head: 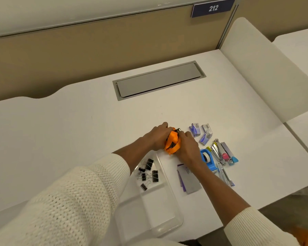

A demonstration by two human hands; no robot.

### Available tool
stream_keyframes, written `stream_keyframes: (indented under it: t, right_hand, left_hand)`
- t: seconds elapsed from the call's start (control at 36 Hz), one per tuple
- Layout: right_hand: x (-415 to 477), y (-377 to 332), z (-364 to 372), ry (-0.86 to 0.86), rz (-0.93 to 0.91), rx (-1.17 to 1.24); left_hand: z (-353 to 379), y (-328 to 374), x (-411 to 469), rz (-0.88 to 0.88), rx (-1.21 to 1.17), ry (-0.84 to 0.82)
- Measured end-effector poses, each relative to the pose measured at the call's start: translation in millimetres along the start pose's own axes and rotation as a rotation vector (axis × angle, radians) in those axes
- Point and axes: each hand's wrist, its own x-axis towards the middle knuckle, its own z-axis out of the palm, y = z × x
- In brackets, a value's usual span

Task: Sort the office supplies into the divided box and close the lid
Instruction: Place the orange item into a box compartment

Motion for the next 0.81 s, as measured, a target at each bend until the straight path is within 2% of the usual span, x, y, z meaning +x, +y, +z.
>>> stream_keyframes:
  t: [0.31,0.53,0.67,0.81]
  right_hand:
    - [-5.7,-11.6,-3.4,0.159,-0.137,0.145]
    - [-33.8,-61.8,-25.8,0.248,-0.325,0.232]
    - [-58.4,-101.8,-34.3,0.177,-0.406,0.268]
    - [-82.7,-134.0,-24.0,-0.017,-0.428,0.273]
  left_hand:
    - [-30.2,8.7,-35.7,0.027,-0.001,0.135]
    - [-65.6,10.1,-99.7,-0.035,0.004,0.297]
    - [-80.9,9.2,-154.6,-0.145,0.017,0.335]
    - [-76.7,2.9,-204.3,-0.295,0.014,0.282]
